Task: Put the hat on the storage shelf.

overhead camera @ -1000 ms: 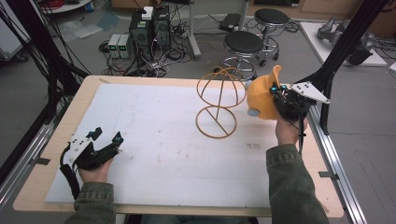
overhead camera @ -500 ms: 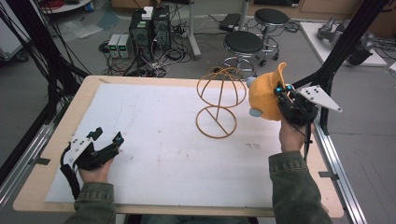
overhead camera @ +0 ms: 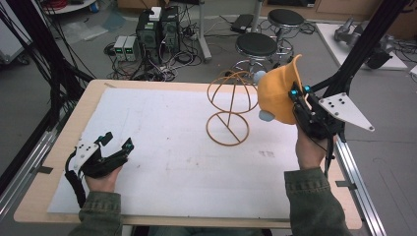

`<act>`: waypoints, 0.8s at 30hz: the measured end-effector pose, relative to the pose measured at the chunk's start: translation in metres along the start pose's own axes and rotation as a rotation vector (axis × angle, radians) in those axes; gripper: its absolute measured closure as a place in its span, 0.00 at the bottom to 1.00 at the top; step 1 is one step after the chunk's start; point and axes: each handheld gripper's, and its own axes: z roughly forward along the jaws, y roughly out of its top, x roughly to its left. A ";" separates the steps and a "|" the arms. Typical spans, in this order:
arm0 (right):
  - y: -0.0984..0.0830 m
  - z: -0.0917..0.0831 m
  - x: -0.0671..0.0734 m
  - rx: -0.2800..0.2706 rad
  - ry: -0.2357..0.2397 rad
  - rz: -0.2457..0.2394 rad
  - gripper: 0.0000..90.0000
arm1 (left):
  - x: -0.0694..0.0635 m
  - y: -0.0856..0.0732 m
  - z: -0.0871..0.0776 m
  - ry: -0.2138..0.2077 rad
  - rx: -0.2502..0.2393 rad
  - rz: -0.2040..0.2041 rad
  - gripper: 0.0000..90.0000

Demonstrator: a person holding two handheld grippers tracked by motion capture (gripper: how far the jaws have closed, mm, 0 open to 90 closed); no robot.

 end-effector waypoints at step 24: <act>0.031 -0.011 0.032 -0.110 0.121 0.009 0.95 | -0.048 0.052 0.026 -0.179 -0.072 0.058 0.31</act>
